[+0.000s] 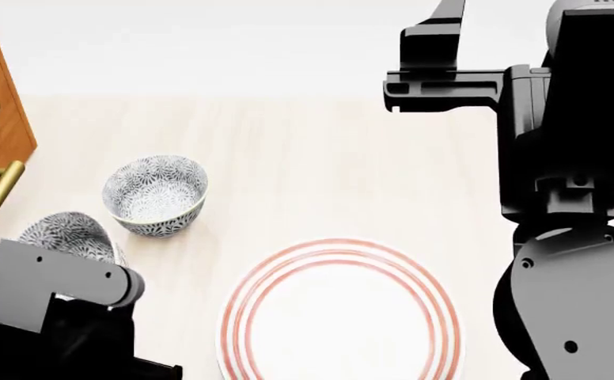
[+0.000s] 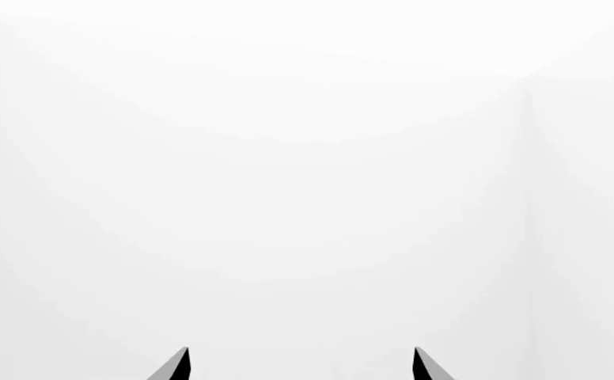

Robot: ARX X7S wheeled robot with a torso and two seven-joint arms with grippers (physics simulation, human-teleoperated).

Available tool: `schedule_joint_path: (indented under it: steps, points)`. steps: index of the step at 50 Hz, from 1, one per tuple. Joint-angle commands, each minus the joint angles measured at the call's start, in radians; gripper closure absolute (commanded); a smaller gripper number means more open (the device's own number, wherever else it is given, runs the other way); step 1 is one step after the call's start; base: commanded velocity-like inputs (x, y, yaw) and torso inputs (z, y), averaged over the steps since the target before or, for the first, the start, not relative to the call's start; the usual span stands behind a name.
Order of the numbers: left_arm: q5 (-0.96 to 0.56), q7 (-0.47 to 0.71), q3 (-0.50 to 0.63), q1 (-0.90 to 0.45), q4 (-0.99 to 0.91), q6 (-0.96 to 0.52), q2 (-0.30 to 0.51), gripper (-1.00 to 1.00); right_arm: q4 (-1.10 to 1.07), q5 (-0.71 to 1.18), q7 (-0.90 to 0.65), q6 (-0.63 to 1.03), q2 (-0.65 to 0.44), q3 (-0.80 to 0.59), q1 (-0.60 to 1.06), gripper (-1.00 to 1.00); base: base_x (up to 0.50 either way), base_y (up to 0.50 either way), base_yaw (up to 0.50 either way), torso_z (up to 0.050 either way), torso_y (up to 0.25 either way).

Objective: Put the bowl at the front on the plate.

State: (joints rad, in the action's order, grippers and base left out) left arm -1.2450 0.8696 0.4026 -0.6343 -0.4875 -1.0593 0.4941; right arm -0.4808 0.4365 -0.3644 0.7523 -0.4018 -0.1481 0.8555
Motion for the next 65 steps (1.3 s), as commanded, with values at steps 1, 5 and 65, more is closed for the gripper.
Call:
schedule_joint_path:
  steps: [1, 5, 65]
  points:
    - [0.062, -0.034, 0.021, -0.030, -0.015, 0.018, 0.011, 1.00, 0.003, 0.002, -0.002, -0.006, 0.000, 0.000, -0.001, -1.00, 0.00, 0.00, 0.00, 0.000, 0.000]
    - [0.069, -0.036, 0.029, -0.045, -0.026, 0.015, 0.013, 1.00, 0.001, 0.003, -0.002, -0.006, -0.001, 0.000, -0.001, -1.00, 0.00, 0.00, 0.00, 0.000, 0.000]
    - [0.243, -0.287, 0.199, -0.293, 0.066, 0.030, 0.021, 1.00, 0.013, 0.006, 0.012, -0.036, -0.009, -0.035, 0.004, -1.00, 0.00, 0.00, 0.00, 0.000, 0.001]
